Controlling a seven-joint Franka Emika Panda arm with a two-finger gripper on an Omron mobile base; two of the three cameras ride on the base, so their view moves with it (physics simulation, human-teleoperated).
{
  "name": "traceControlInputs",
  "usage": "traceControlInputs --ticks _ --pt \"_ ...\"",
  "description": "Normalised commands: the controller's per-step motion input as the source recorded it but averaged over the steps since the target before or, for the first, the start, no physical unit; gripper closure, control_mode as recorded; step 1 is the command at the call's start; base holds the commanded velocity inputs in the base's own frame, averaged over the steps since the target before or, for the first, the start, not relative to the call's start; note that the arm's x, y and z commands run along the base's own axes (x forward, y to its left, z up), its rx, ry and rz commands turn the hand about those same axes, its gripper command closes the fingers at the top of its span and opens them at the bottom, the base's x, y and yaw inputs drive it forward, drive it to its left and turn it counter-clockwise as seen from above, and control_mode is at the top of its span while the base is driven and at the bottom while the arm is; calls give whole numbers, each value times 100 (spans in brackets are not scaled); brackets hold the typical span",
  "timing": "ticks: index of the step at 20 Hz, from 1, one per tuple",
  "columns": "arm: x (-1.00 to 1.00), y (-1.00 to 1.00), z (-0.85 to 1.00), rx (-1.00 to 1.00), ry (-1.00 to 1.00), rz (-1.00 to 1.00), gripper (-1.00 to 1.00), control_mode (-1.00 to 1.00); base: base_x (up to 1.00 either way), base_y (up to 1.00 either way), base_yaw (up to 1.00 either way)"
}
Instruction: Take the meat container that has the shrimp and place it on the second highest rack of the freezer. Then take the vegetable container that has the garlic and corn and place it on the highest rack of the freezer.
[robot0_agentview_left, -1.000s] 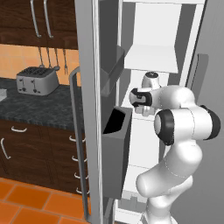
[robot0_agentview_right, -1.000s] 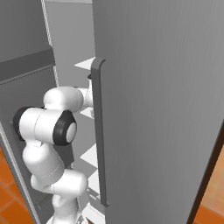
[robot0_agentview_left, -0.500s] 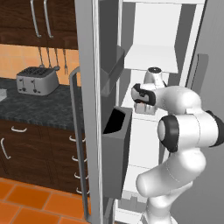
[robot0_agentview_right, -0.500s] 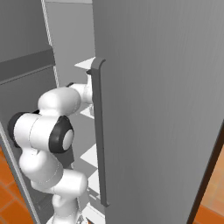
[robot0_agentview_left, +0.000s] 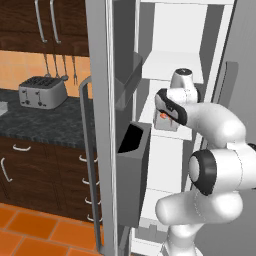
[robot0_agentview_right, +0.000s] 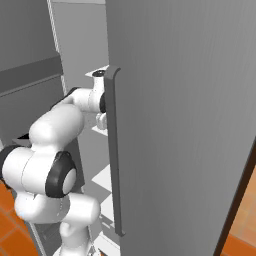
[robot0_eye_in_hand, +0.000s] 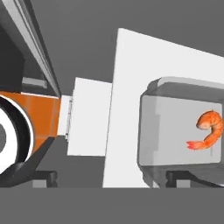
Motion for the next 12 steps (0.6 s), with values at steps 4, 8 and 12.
traceControlInputs --ticks 4,8,12 --pt "-92 4 13 0 0 -7 -100 -100 0 0 0" --pt "-88 14 22 0 0 -7 -100 -100 0 0 0" --pt "-91 11 32 2 1 -10 -100 -100 0 0 0"
